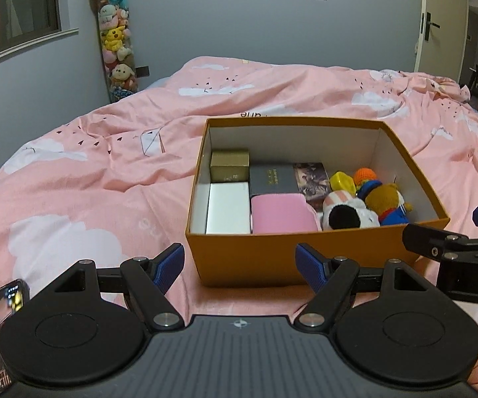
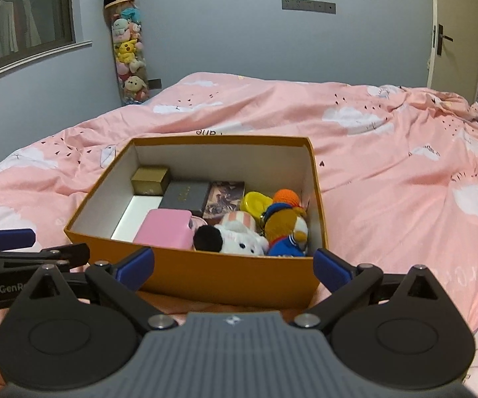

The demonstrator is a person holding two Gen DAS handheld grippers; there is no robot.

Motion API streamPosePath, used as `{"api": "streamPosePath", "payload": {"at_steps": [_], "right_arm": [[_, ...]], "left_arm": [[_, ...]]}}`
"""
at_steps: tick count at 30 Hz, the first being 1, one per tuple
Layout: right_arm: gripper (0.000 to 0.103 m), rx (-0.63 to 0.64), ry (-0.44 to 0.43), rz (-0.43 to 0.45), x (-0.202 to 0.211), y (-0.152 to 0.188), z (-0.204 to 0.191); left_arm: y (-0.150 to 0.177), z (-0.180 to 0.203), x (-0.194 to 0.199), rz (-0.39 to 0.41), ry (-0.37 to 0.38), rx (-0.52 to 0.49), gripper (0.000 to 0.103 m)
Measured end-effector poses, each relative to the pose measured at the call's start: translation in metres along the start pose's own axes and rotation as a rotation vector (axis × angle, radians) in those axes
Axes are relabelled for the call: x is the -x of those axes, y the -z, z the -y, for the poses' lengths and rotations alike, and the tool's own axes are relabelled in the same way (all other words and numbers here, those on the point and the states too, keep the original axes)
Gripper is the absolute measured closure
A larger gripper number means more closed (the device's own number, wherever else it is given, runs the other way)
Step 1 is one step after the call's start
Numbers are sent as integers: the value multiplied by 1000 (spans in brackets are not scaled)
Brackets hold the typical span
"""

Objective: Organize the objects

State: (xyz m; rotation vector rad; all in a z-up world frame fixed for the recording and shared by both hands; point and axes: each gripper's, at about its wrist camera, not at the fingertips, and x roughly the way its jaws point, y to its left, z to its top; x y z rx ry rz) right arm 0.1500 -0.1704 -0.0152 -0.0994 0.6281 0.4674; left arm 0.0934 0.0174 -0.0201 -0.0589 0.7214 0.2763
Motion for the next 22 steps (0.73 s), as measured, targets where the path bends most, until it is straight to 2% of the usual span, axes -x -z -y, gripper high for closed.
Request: {"api": "streamPosePath", "payload": {"at_steps": [22], "right_arm": [[1,4,-9,-33,-2,8,7]], "left_arm": [[2,3,0,0,-21,-30,14]]}}
